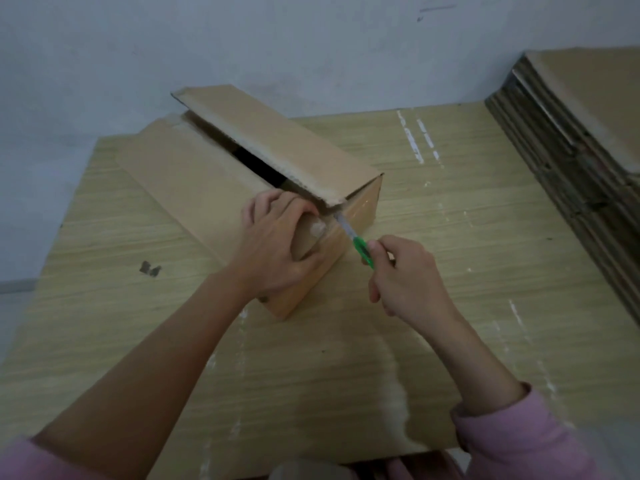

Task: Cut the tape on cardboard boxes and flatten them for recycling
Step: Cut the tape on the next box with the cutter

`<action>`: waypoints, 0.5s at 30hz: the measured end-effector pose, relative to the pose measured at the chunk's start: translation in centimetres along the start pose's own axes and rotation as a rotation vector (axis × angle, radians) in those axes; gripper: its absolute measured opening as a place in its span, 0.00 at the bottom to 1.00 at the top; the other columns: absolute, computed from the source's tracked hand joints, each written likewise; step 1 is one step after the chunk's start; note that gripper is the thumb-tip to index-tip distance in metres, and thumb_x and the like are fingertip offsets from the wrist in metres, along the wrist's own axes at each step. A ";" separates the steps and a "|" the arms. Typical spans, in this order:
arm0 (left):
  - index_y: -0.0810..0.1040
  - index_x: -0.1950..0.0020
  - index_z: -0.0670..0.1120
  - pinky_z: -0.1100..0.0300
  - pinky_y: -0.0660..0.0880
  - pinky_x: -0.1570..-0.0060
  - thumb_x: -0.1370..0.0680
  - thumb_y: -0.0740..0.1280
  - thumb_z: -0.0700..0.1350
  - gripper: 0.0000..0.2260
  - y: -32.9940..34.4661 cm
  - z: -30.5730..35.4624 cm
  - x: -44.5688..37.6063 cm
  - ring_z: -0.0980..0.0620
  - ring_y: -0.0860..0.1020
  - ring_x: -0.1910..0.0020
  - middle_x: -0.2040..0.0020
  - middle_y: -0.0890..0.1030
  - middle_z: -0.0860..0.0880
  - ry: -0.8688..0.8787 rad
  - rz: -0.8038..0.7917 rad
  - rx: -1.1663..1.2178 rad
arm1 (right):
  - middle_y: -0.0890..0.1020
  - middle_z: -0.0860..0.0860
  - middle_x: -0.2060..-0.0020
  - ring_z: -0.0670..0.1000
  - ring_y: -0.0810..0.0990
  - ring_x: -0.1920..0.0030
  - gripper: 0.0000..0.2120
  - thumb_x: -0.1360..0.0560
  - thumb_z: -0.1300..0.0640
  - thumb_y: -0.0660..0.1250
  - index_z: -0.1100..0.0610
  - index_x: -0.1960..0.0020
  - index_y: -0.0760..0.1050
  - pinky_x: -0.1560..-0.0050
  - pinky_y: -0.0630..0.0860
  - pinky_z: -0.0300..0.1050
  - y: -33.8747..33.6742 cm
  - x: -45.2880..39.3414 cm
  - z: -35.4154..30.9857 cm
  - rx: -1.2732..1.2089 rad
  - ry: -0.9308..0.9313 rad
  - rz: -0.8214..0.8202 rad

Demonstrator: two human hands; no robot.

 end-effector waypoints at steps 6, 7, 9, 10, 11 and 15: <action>0.74 0.45 0.48 0.62 0.51 0.48 0.37 0.60 0.58 0.24 -0.9 0.2 0.6 0.52 0.62 0.42 0.44 0.75 0.52 -0.017 0.039 0.053 | 0.72 0.49 0.83 0.44 0.66 0.86 0.17 0.19 0.56 0.57 0.60 0.64 0.73 0.83 0.58 0.31 0.6 -0.1 -1.0 -0.187 0.078 -0.112; 0.74 0.45 0.48 0.62 0.51 0.48 0.38 0.59 0.58 0.25 -0.9 0.3 0.6 0.52 0.62 0.42 0.44 0.75 0.52 -0.022 0.041 0.061 | 0.72 0.48 0.83 0.43 0.65 0.85 0.17 0.19 0.56 0.57 0.62 0.63 0.74 0.83 0.59 0.31 0.7 -0.2 -1.1 -0.181 0.080 -0.121; 0.74 0.45 0.48 0.62 0.52 0.47 0.38 0.58 0.57 0.25 -1.0 0.3 0.8 0.52 0.62 0.41 0.44 0.75 0.52 -0.027 0.043 0.076 | 0.71 0.48 0.84 0.43 0.65 0.85 0.18 0.20 0.56 0.57 0.65 0.62 0.75 0.82 0.59 0.31 0.9 -0.3 -1.1 -0.159 0.086 -0.132; 0.74 0.45 0.48 0.61 0.52 0.47 0.37 0.57 0.57 0.25 -1.1 0.3 0.8 0.52 0.62 0.41 0.44 0.75 0.52 -0.028 0.043 0.085 | 0.70 0.48 0.84 0.43 0.65 0.85 0.18 0.20 0.56 0.57 0.66 0.61 0.75 0.82 0.59 0.31 0.9 -0.3 -1.2 -0.147 0.085 -0.133; 0.74 0.44 0.47 0.61 0.52 0.47 0.37 0.57 0.58 0.26 -1.1 0.3 0.8 0.52 0.61 0.41 0.44 0.74 0.52 -0.029 0.042 0.094 | 0.70 0.48 0.84 0.43 0.64 0.85 0.18 0.20 0.56 0.57 0.67 0.61 0.75 0.82 0.58 0.31 1.0 -0.4 -1.3 -0.136 0.082 -0.132; 0.74 0.44 0.46 0.60 0.52 0.47 0.37 0.55 0.57 0.26 -1.2 0.5 0.8 0.53 0.60 0.42 0.44 0.75 0.51 -0.019 0.032 0.107 | 0.71 0.52 0.81 0.43 0.63 0.87 0.17 0.20 0.57 0.57 0.66 0.62 0.74 0.85 0.58 0.33 1.4 -0.4 -1.9 -0.164 0.104 -0.126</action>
Point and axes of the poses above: each hand's wrist, its own x-axis away from the middle knuckle, its own y-axis out of the palm, z = x × y, the point moved 6 cm from there along -x, towards the middle knuckle
